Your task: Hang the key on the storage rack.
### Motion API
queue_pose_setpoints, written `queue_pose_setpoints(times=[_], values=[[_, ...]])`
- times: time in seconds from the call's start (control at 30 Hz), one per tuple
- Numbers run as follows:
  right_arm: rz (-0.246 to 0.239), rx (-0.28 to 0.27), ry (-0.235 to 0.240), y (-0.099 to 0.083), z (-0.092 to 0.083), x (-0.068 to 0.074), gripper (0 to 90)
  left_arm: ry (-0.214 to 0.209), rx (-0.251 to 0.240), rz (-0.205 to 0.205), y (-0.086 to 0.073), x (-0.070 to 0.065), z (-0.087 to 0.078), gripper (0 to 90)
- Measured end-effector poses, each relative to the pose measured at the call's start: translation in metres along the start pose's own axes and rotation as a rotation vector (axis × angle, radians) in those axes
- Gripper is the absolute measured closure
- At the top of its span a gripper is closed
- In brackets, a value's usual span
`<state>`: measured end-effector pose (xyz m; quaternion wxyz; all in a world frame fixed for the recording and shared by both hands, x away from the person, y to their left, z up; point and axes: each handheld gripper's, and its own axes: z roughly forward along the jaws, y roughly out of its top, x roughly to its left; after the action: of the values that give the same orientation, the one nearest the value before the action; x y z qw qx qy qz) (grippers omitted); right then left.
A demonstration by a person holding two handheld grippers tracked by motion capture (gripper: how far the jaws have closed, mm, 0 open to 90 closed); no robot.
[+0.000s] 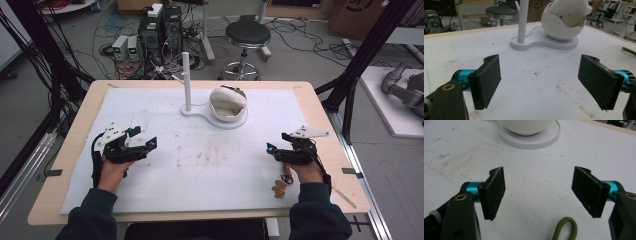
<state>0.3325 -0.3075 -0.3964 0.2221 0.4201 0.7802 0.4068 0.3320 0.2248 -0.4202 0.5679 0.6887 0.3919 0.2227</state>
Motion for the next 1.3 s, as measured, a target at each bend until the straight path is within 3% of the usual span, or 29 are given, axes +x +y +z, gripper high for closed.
queue_pose_setpoints(times=[0.17,0.2,0.23,0.27,0.37,0.4,0.47,0.5,0.57,0.7,0.8,0.93,1.03,1.13,1.3], values=[[0.018,0.01,-0.025,-0.005,-0.002,-0.005,27.7,0.003,0.001,-0.013,0.0,0.003,-0.001,18.5],[0.031,0.025,-0.054,-0.007,-0.003,-0.006,28.1,0.007,0.0,-0.017,0.0,0.003,-0.001,18.5],[0.031,0.025,-0.054,-0.007,-0.003,-0.006,28.1,0.008,-0.002,-0.019,0.0,0.003,-0.001,18.5],[0.057,0.053,-0.09,-0.01,-0.003,-0.009,28.7,0.009,-0.004,-0.018,0.0,0.003,-0.002,18.5],[0.09,0.074,-0.112,-0.014,-0.004,-0.012,30.0,0.009,0.002,-0.01,0.0,0.002,-0.001,18.6],[0.116,0.097,-0.111,-0.017,-0.006,-0.015,34.4,0.013,0.009,-0.004,0.0,0.001,-0.001,18.8],[0.123,0.106,-0.112,-0.019,-0.007,-0.016,37.2,0.015,0.01,0.002,0.0,0.001,-0.001,18.8],[0.143,0.142,-0.113,-0.023,-0.009,-0.02,44.9,0.017,0.011,0.003,0.0,0.0,-0.001,19.0],[0.158,0.181,-0.115,-0.028,-0.009,-0.023,47.3,0.013,0.013,0.001,0.0,-0.001,0.0,19.0],[0.154,0.239,-0.123,-0.034,-0.008,-0.025,50.9,0.008,0.017,0.001,0.0,-0.005,0.002,19.1],[0.146,0.315,-0.092,-0.037,-0.001,-0.025,56.0,0.004,0.028,0.01,0.0,-0.007,0.004,19.3],[0.12,0.37,-0.076,-0.037,0.007,-0.022,63.3,0.007,0.033,0.005,-0.002,-0.006,0.004,19.3],[0.123,0.379,-0.085,-0.036,0.008,-0.022,64.8,0.008,0.037,0.004,-0.002,-0.006,0.004,19.5],[0.107,0.384,-0.101,-0.034,0.01,-0.021,76.8,0.013,0.038,0.004,-0.003,-0.006,0.003,19.5],[0.069,0.363,-0.116,-0.032,0.016,-0.018,79.0,0.015,0.04,0.004,-0.003,-0.006,0.003,19.6]])
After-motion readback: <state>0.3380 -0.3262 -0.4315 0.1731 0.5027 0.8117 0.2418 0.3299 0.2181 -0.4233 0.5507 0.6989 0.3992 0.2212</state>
